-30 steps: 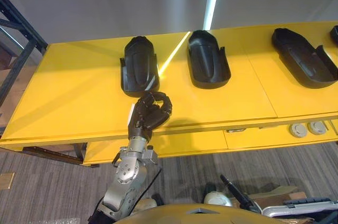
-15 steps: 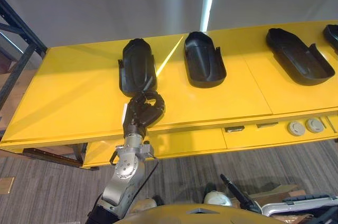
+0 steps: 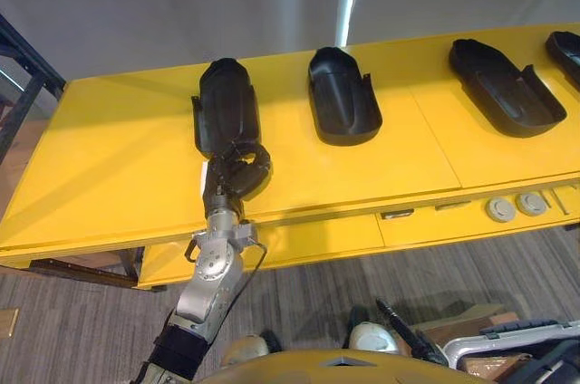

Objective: Walk over and take three plastic housings, then place them on the shelf

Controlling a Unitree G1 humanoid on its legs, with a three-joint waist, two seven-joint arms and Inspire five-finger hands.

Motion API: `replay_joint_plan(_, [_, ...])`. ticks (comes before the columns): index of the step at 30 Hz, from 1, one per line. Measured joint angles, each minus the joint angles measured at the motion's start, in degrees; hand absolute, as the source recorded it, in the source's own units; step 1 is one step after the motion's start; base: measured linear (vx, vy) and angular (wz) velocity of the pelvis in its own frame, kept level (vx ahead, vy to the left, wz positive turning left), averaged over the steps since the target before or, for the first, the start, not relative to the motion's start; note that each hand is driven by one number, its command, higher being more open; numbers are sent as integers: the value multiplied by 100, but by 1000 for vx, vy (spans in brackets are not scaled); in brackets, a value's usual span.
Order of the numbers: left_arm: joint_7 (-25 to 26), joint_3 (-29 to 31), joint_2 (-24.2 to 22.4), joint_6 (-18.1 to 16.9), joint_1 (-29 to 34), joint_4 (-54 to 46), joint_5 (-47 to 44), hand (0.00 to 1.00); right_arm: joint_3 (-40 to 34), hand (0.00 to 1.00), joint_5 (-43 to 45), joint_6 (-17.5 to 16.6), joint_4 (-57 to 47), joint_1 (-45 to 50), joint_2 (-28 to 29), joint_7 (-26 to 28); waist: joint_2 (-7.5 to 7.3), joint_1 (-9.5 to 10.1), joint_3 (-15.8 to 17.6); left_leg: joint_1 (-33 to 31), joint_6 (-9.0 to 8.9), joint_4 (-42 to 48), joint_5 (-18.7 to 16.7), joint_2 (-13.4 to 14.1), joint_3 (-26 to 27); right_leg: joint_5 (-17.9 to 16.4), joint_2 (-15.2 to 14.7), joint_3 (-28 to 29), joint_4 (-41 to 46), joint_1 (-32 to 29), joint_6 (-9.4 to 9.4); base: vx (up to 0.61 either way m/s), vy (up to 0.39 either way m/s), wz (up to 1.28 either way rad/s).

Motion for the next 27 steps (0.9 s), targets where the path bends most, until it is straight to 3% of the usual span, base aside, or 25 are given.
replay_joint_plan(14, [-69, 197, -143, -14, -210, -133, -41, 0, -117, 100, 6, 7, 4, 4, 34, 19, -10, 52, 211, -158, 45, 306, -158, 25, -4, -3, -23, 102, 133, -96, 1, -45, 9, -1])
replay_joint_plan(18, [-871, -301, -131, -167, 320, -1386, -205, 0, -137, 100, 12, 9, 17, 37, 36, -12, -2, 153, 216, -201, 62, 311, -168, 7, -6, -4, -33, 101, 161, -148, 2, -17, 1, 1])
replay_joint_plan(22, [-1823, -806, -133, -375, 603, -1952, -674, 0, -168, 100, 13, -9, 17, 37, 43, -15, 13, 174, 208, -184, 63, 297, -167, 0, -71, -16, -34, 38, 154, -87, 5, -20, -7, 7])
replay_joint_plan(23, [-1935, -848, -133, -414, 647, -1971, -737, 100, -170, 100, 12, -19, 17, 38, 43, -15, 21, 166, 203, -182, 63, 295, -167, 0, -80, -20, -34, 28, 154, -80, 5, -20, -7, 7])
replay_joint_plan(27, [-2436, -1051, -87, -568, 772, -1974, -1117, 100, -209, 100, 13, -32, 119, 33, 27, -20, 57, 178, 178, -174, 76, 268, -140, -7, -134, -15, -21, -42, 78, -13, 16, -32, -15, 8])
